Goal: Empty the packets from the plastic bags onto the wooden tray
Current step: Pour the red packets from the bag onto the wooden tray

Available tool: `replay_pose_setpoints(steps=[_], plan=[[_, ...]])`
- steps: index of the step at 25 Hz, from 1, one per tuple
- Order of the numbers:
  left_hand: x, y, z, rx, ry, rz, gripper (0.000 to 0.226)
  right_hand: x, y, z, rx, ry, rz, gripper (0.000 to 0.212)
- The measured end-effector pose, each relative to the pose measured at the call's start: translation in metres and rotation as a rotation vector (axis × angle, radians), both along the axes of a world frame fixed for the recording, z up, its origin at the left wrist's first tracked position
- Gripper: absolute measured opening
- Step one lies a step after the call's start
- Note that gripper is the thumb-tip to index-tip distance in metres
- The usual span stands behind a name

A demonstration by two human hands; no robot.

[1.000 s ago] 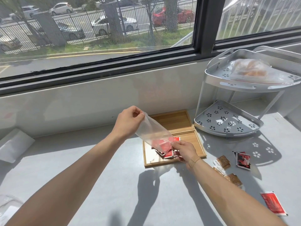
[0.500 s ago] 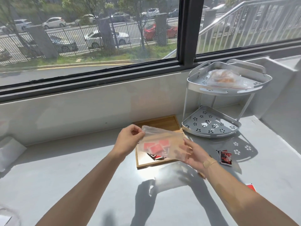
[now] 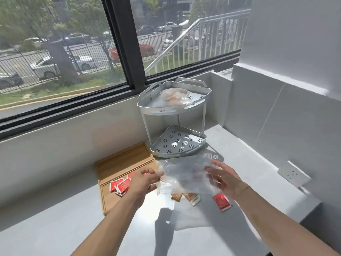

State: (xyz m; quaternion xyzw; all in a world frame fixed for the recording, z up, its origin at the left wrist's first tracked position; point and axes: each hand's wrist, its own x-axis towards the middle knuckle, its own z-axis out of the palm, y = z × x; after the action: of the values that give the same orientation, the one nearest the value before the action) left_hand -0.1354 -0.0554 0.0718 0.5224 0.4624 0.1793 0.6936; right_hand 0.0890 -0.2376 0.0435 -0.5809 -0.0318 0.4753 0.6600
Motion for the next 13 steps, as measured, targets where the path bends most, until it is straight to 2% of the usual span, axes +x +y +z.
replay_pose_setpoints(steps=[5, 9, 13], plan=[[0.097, -0.06, -0.017, -0.058, 0.036, -0.194, 0.036, 0.061, -0.099, -0.003, -0.16, -0.121, -0.102, 0.024], [0.164, -0.094, -0.035, -0.058, 0.128, -0.341, 0.012, 0.092, -0.165, -0.012, -0.255, -0.138, -0.179, 0.017], [0.227, -0.125, -0.056, -0.023, 0.218, -0.448, 0.007, 0.108, -0.215, -0.031, -0.37, -0.175, -0.243, 0.007]])
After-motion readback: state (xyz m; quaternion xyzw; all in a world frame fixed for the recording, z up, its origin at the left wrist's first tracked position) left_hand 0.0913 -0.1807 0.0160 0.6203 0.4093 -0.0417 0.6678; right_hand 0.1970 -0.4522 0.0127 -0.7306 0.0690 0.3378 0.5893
